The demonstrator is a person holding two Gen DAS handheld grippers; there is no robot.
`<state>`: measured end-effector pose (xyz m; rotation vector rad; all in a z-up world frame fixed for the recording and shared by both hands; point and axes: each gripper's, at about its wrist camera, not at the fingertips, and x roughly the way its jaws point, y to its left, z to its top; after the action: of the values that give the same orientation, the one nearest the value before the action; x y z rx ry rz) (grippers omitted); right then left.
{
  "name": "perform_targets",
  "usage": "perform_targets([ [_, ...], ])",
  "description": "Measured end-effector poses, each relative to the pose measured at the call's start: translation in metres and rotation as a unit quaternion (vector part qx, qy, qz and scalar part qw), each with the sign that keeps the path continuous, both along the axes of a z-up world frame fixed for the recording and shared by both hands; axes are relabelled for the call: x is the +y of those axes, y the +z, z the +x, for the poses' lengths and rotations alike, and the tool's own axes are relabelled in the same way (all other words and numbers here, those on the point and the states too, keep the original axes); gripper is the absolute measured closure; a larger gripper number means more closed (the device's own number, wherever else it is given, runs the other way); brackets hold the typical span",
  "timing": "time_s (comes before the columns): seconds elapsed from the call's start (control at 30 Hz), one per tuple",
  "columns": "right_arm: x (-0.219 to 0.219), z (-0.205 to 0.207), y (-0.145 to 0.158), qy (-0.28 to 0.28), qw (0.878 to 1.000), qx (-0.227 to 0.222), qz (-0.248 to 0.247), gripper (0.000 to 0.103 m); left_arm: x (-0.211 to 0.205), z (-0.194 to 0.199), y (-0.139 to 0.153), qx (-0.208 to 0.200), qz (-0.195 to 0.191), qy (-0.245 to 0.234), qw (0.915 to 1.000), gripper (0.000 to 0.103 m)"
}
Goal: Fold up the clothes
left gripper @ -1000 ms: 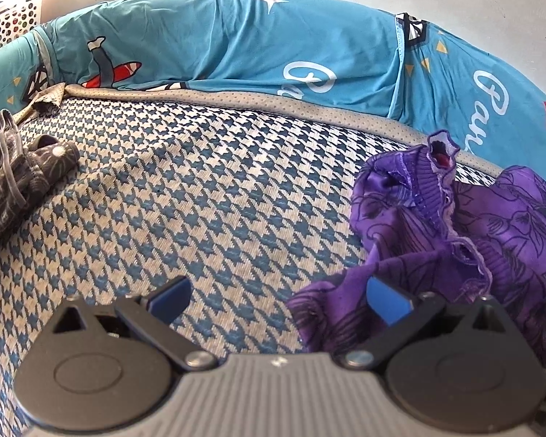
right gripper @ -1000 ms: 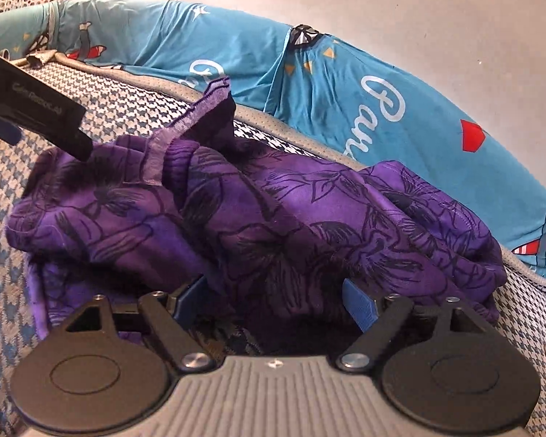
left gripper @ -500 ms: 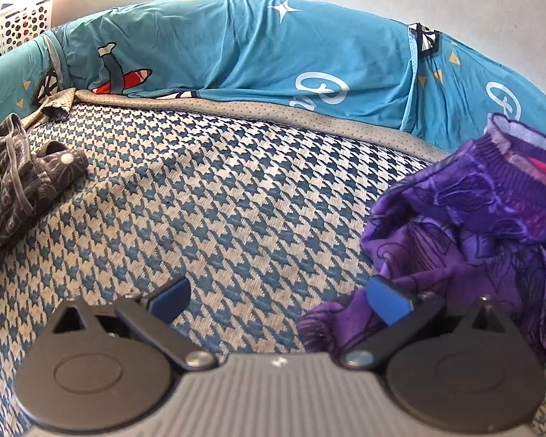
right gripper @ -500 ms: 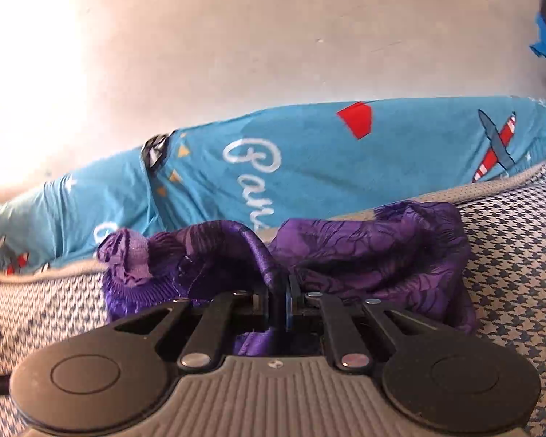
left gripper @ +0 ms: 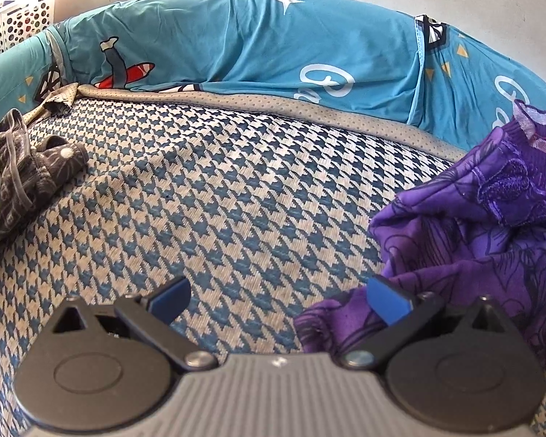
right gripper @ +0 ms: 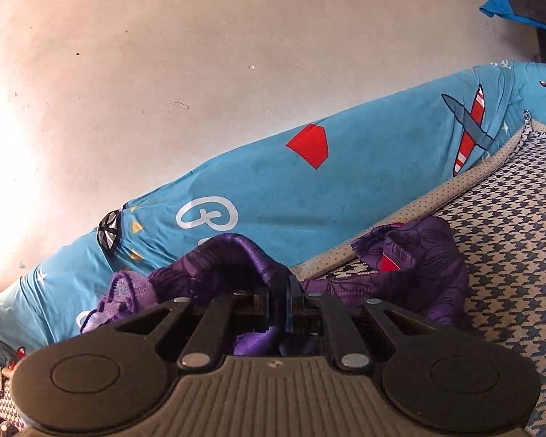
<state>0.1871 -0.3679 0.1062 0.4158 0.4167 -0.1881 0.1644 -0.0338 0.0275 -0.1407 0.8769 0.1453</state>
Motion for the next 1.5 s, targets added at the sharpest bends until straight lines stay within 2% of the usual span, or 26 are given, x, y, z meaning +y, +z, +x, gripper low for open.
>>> perform_targets([
  [0.07, -0.001, 0.009, -0.003, 0.002, 1.0, 0.005, -0.007, 0.094, -0.004, 0.003, 0.0, -0.001, 0.001, -0.008, 1.0, 0.0],
  [0.17, 0.002, 0.022, -0.011, 0.008, 0.999, 0.042, -0.024, 0.093, -0.012, 0.008, 0.001, -0.006, 0.002, -0.018, 0.9998, 0.0],
  [0.2, 0.003, 0.026, -0.013, 0.006, 0.998, 0.057, -0.029, 0.086, -0.015, 0.01, 0.001, -0.006, 0.001, -0.021, 0.9998, 0.0],
  [0.23, 0.004, 0.025, -0.013, 0.004, 0.998, 0.059, -0.03, 0.07, -0.017, 0.012, 0.0, -0.005, 0.001, -0.023, 0.9997, 0.0],
  [0.27, 0.004, 0.023, -0.012, 0.002, 0.998, 0.058, -0.03, 0.061, -0.018, 0.014, -0.001, -0.003, -0.001, -0.024, 0.9997, 0.0],
  [0.3, 0.004, 0.021, -0.011, 0.0, 0.998, 0.056, -0.03, 0.047, -0.019, 0.014, -0.001, -0.001, -0.004, -0.025, 0.9997, 0.0],
  [0.33, 0.005, 0.019, -0.01, -0.002, 0.998, 0.055, -0.031, 0.04, -0.02, 0.015, -0.002, 0.002, -0.008, -0.027, 0.9996, 0.0],
  [0.5, 0.007, 0.002, 0.011, 0.006, 0.999, 0.021, -0.046, 0.039, -0.015, 0.013, 0.001, -0.006, -0.008, -0.024, 0.9997, 0.0],
  [0.6, 0.007, -0.011, 0.019, 0.011, 0.999, 0.005, -0.046, 0.039, -0.004, 0.013, 0.002, -0.004, -0.022, -0.014, 0.9997, 0.0],
  [0.77, 0.027, -0.027, 0.022, 0.085, 0.995, 0.006, -0.054, 0.039, 0.005, 0.012, 0.002, 0.0, -0.015, 0.0, 0.9999, 0.0],
  [0.97, 0.072, -0.035, -0.009, 0.219, 0.973, 0.057, -0.043, 0.039, 0.012, 0.011, 0.005, -0.005, -0.018, 0.007, 0.9998, 0.0],
  [1.13, 0.114, -0.049, -0.034, 0.303, 0.944, 0.089, -0.1, 0.039, 0.016, 0.01, 0.007, -0.009, -0.019, 0.01, 0.9997, 0.0],
  [1.4, 0.149, -0.07, -0.061, 0.379, 0.907, 0.113, -0.147, 0.038, 0.019, 0.009, 0.008, -0.009, -0.021, 0.007, 0.9997, 0.0],
  [1.5, 0.157, -0.076, -0.066, 0.397, 0.894, 0.107, -0.178, 0.029, 0.021, 0.009, 0.008, -0.007, -0.021, 0.011, 0.9997, 0.0],
])
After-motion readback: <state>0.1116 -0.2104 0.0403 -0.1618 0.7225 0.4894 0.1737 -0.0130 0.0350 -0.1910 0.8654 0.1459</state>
